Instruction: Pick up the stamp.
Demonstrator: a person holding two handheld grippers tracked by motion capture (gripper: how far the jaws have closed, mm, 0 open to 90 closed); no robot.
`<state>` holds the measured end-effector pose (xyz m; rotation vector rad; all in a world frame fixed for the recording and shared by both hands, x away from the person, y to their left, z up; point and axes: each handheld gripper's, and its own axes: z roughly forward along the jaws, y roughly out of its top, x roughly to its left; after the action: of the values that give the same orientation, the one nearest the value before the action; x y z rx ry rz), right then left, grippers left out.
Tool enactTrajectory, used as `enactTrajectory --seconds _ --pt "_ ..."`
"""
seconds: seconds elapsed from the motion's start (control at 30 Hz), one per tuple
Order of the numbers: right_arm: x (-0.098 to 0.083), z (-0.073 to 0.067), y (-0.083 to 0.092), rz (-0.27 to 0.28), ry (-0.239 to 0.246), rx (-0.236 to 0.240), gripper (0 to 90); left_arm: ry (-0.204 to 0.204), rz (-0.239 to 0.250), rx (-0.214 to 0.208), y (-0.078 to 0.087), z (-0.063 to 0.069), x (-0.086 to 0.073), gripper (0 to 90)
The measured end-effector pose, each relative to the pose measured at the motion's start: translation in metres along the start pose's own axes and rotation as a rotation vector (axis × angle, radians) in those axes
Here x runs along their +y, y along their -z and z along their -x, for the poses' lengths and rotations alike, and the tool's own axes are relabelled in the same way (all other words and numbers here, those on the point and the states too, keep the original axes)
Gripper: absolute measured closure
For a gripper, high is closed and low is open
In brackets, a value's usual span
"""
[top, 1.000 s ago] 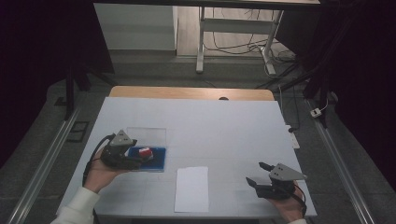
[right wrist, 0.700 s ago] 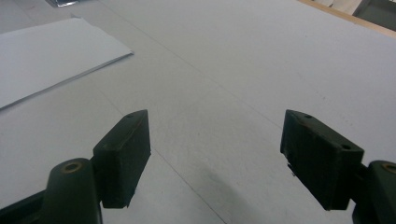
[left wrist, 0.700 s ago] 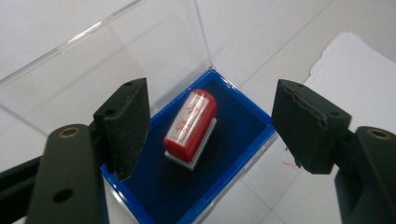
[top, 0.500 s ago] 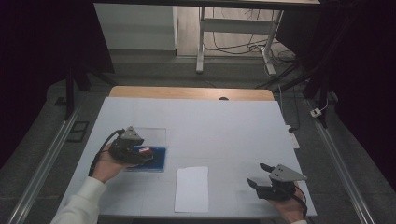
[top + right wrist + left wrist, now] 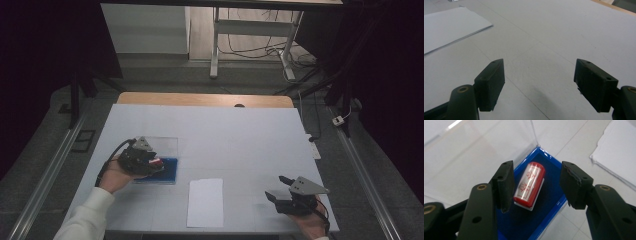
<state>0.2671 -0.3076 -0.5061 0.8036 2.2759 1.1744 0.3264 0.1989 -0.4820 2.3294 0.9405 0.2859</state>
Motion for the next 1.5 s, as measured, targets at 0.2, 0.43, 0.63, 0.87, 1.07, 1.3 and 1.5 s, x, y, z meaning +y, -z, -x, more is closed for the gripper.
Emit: enactTrajectory --seconds 0.2,0.43,0.63,0.87,1.07,1.3,1.5 --pt "-0.001 0.001 0.001 -0.005 0.005 -0.007 24.7 -0.010 -0.005 -0.007 -0.003 0.000 0.001 51.7" --pt "-0.002 0.001 0.001 -0.007 -0.002 -0.002 25.0 -0.013 0.001 -0.017 -0.002 -0.003 -0.001 59.2" --pt "-0.002 0.001 0.000 -0.011 -0.003 -0.002 25.3 -0.023 -0.006 -0.020 -0.002 -0.004 -0.002 69.1" --pt "-0.002 0.002 0.001 -0.008 -0.005 -0.002 25.4 -0.032 -0.009 -0.021 -0.002 -0.004 -0.002 70.2" --pt "-0.003 0.002 0.001 -0.005 -0.008 -0.003 25.6 -0.044 -0.011 -0.017 -0.002 -0.002 -0.002 70.7" --pt "-0.003 0.002 0.002 -0.001 -0.012 -0.001 26.0 -0.066 -0.004 0.001 0.000 0.001 -0.002 70.9" --pt "0.000 0.003 0.002 0.011 -0.019 0.002 26.2 -0.050 0.035 0.003 0.013 -0.001 0.002 70.9"
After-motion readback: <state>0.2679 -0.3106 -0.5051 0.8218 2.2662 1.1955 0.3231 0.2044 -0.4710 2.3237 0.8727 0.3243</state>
